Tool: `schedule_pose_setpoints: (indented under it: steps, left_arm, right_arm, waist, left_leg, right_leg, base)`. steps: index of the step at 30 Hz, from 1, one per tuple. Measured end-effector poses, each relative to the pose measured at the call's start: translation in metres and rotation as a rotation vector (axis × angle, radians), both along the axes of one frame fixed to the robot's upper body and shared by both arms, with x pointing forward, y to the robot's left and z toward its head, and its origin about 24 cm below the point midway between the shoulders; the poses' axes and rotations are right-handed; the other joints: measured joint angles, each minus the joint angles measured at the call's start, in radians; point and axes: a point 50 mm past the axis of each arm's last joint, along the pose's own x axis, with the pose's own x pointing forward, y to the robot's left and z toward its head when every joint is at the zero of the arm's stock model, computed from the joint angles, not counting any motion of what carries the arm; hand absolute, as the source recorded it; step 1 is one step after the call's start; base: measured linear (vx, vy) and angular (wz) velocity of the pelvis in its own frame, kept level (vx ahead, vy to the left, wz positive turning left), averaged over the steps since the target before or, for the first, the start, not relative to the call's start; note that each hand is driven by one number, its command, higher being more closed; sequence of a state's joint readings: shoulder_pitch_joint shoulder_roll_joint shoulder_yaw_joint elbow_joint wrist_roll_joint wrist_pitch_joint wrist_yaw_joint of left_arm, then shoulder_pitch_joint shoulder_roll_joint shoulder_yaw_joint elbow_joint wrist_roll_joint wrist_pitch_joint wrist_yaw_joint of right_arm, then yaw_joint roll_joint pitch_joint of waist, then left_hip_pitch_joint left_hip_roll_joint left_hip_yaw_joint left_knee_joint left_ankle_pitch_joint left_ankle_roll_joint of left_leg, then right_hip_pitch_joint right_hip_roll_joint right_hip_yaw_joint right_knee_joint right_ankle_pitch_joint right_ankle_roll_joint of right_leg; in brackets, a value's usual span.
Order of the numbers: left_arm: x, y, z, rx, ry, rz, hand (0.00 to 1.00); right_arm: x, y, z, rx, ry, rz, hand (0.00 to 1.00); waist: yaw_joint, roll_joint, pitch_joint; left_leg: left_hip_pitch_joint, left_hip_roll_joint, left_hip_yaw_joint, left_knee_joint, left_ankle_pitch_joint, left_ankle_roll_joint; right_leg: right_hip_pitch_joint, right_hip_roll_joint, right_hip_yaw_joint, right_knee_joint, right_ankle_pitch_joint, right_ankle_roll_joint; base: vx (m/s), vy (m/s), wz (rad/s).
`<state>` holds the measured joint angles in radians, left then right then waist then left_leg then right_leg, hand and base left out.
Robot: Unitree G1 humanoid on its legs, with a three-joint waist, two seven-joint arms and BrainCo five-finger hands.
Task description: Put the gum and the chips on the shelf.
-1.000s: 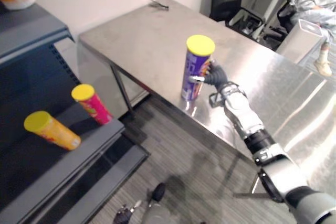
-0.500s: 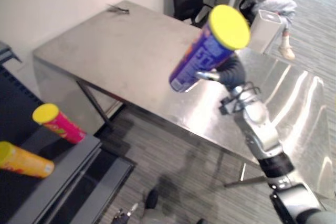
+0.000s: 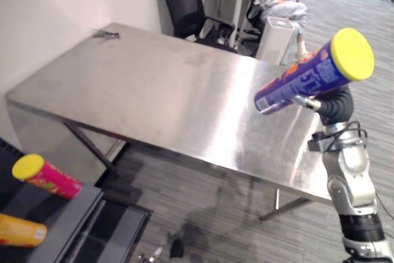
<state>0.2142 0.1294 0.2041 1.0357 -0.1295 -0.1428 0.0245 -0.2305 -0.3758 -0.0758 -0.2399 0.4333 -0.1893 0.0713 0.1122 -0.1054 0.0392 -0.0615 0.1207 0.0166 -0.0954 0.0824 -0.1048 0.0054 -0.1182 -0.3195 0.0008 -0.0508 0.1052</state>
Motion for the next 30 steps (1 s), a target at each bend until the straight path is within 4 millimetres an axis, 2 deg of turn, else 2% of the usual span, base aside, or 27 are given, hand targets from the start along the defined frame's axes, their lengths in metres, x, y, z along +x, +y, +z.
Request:
schedule_pose_setpoints:
  steps: [3,10,15,18,20,22,26,27,28,29,30]
  left_arm:
    - [-0.004,-0.001,-0.001,0.003,0.014,-0.017,0.00]
    - [-0.009,-0.003,-0.002,-0.006,0.026,-0.025,0.00]
    - [-0.009,-0.005,-0.002,-0.012,0.027,-0.032,0.00]
    - [-0.006,-0.005,-0.002,-0.012,0.023,-0.034,0.00]
    - [-0.006,-0.006,-0.002,-0.012,0.022,-0.033,0.00]
    - [-0.002,-0.006,-0.002,-0.011,0.012,-0.033,0.00]
    - [0.013,-0.007,0.001,-0.003,-0.027,-0.018,0.00]
    - [0.012,-0.008,0.000,-0.001,-0.027,-0.009,0.00]
    - [0.016,-0.006,0.001,0.002,-0.035,0.002,0.00]
    - [0.017,-0.006,0.002,0.002,-0.043,0.016,0.00]
    - [0.015,-0.006,0.001,-0.001,-0.044,0.048,0.00]
  right_arm:
    - [-0.004,-0.014,-0.001,0.015,0.002,-0.060,1.00]
    - [-0.013,-0.035,-0.009,0.042,0.022,-0.159,1.00]
    - [-0.015,-0.036,-0.015,0.051,0.044,-0.172,1.00]
    - [-0.015,-0.032,-0.019,0.084,0.051,-0.166,1.00]
    - [-0.012,-0.022,-0.023,0.091,0.065,-0.127,1.00]
    - [-0.010,-0.011,-0.024,0.101,0.067,-0.085,1.00]
    - [-0.004,0.007,-0.020,0.105,0.054,-0.012,1.00]
    - [-0.001,0.013,-0.018,0.100,0.049,0.012,1.00]
    - [0.002,0.015,-0.014,0.098,0.035,0.021,1.00]
    - [0.004,0.014,-0.011,0.100,0.027,0.016,1.00]
    - [0.005,0.011,-0.007,0.107,0.011,-0.003,1.00]
  waist:
    - [-0.023,0.012,-0.008]
    - [-0.032,0.026,-0.020]
    - [-0.033,0.041,-0.026]
    - [-0.032,0.044,-0.005]
    - [-0.035,0.051,0.021]
    - [-0.034,0.061,0.030]
    - [-0.026,0.085,0.068]
    - [-0.018,0.086,0.073]
    - [-0.019,0.065,0.092]
    - [-0.023,0.055,0.101]
    - [-0.024,0.059,0.104]
  left_leg:
    - [0.007,0.001,0.009,0.000,-0.001,-0.001]
    - [0.027,0.011,0.040,0.000,-0.008,-0.003]
    - [0.034,0.011,0.047,0.001,-0.010,-0.003]
    - [0.027,0.008,0.044,0.052,-0.032,-0.003]
    - [-0.004,0.001,0.022,0.161,-0.082,-0.005]
    - [-0.057,0.006,-0.013,0.216,-0.094,-0.011]
    - [-0.133,0.016,-0.114,0.176,-0.044,-0.034]
    - [-0.130,0.042,-0.064,0.113,-0.068,0.000]
    - [-0.156,0.059,0.070,0.152,-0.102,0.079]
    - [-0.183,0.068,0.137,0.228,-0.098,0.104]
    - [-0.211,0.099,0.244,0.390,-0.092,0.123]
  right_leg:
    - [0.000,0.001,0.008,0.000,0.001,0.001]
    - [-0.001,0.009,0.047,-0.003,0.005,-0.003]
    - [-0.013,0.004,0.052,0.033,-0.002,-0.010]
    - [-0.053,-0.018,0.053,0.158,-0.062,-0.016]
    - [-0.068,-0.042,0.046,0.262,-0.120,-0.020]
    - [-0.092,-0.045,0.021,0.314,-0.145,-0.031]
    - [-0.165,-0.052,-0.091,0.417,-0.191,-0.074]
    - [-0.165,-0.051,-0.124,0.393,-0.187,-0.093]
    - [-0.163,-0.074,-0.175,0.357,-0.172,-0.121]
    - [-0.163,-0.091,-0.204,0.352,-0.167,-0.130]
    - [-0.159,-0.106,-0.258,0.345,-0.160,-0.139]
  base:
    - [-0.01,-0.003,-0.13]
    - [0.00,-0.009,-0.16]
    - [0.00,-0.001,-0.04]
    - [-0.03,-0.014,0.04]
    - [-0.09,-0.039,0.21]
    - [-0.15,-0.081,0.44]
    - [-0.16,-0.136,0.81]
    - [-0.18,-0.122,0.95]
    - [-0.17,-0.114,1.05]
    - [-0.16,-0.167,1.27]
    - [-0.12,-0.199,1.31]
